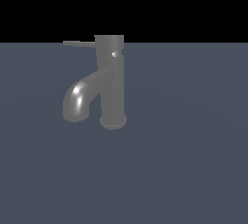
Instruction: Turn on the faucet by rotating a designated handle.
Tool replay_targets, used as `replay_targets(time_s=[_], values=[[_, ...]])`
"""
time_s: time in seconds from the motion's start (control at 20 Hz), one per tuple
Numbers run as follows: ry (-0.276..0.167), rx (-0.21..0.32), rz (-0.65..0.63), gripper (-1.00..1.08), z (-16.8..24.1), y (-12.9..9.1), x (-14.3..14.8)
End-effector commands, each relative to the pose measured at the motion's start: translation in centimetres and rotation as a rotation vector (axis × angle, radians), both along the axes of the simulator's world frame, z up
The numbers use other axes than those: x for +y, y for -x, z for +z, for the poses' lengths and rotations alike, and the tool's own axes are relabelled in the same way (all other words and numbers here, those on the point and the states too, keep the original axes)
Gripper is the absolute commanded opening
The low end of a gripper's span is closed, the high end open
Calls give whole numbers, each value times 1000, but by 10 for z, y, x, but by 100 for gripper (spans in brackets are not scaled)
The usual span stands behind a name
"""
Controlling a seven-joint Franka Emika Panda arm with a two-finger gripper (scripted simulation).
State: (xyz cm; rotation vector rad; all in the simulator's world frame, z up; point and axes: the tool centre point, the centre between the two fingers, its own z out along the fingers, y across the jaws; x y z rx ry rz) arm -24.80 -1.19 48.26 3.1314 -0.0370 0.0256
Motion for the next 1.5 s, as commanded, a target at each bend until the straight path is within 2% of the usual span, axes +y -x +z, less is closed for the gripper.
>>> replay_targets(time_s=[0.0,0.4,0.85,1.45], values=[[0,0,0,-100,0,0,0],[16,-38,-22,-100,12,-7,4],[16,-52,-46,-100,18,-7,6],[6,-139,-231,-100,54,-10,27]])
